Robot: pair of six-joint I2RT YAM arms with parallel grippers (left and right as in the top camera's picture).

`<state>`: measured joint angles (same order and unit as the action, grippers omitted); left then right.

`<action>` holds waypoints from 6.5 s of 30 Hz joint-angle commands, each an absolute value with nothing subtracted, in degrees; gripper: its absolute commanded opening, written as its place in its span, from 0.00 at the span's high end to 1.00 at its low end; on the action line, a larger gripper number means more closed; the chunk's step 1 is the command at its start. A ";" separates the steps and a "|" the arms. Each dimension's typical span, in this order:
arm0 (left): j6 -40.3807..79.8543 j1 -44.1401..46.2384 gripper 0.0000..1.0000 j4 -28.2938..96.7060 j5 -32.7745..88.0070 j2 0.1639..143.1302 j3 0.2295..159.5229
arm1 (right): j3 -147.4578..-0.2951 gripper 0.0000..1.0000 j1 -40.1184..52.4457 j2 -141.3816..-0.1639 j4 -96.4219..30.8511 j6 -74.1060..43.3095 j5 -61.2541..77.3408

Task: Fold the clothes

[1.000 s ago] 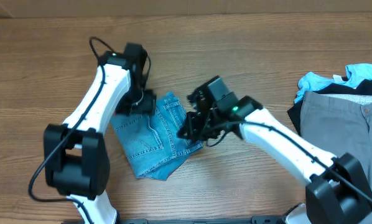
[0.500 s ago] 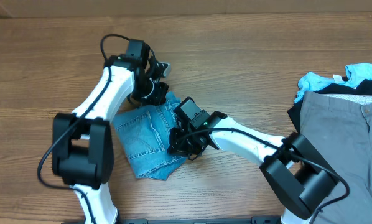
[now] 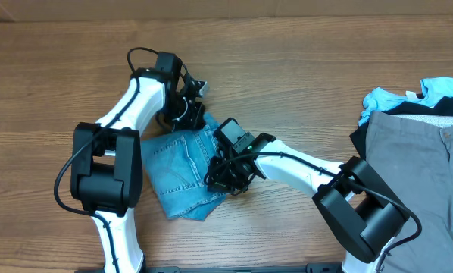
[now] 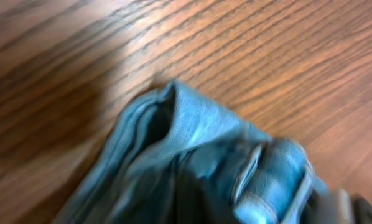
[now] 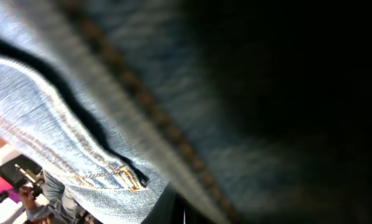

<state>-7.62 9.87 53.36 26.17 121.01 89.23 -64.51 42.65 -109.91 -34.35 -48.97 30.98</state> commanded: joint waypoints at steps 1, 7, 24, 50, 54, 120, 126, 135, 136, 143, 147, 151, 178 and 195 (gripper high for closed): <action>-8.14 6.76 0.75 57.93 26.46 116.53 96.29 | -62.96 0.96 39.07 -112.29 -39.51 -47.59 26.50; -8.21 6.44 0.54 62.57 27.11 110.56 100.68 | -63.70 0.92 30.48 -112.27 -40.93 -38.19 26.37; -11.88 15.38 0.46 64.29 22.11 109.40 98.67 | -73.08 0.83 22.94 -102.80 -54.70 -25.21 38.02; -5.54 11.38 0.94 56.51 15.68 124.95 91.31 | -53.25 0.91 25.98 -102.78 -41.78 -47.68 24.18; -5.58 9.76 0.93 61.23 15.44 123.13 96.88 | -54.24 0.93 24.97 -101.82 -43.18 -41.80 24.23; -2.13 11.22 0.12 44.97 35.35 103.83 69.28 | -73.10 0.76 15.73 -101.36 -56.60 -16.03 18.57; -2.11 14.50 0.19 45.15 28.69 103.83 68.36 | -74.41 0.73 15.73 -100.44 -60.31 -16.32 23.42; 0.45 18.79 0.73 42.06 26.96 103.85 64.12 | -74.30 0.70 15.75 -100.47 -62.35 -16.47 25.82; 0.49 18.76 0.96 43.59 26.98 103.85 64.14 | -74.22 0.70 15.75 -100.47 -62.52 -16.47 25.85; 2.17 16.62 0.96 50.63 28.21 103.79 65.10 | -71.46 0.66 17.34 -100.77 -60.84 -19.70 25.82; 2.07 16.25 0.96 52.45 27.11 103.81 65.08 | -66.85 0.67 18.83 -101.08 -54.63 -23.38 25.82; 1.96 16.29 0.96 52.42 21.26 103.81 65.08 | -58.76 0.83 19.92 -101.19 -44.99 -30.76 25.12; -6.98 8.73 0.00 49.19 28.21 103.83 64.97 | -58.33 0.90 16.88 -95.02 -44.77 -24.60 34.20; -10.76 9.78 0.18 49.06 37.93 121.51 64.95 | -55.44 0.90 23.94 -99.26 -39.59 -35.24 27.46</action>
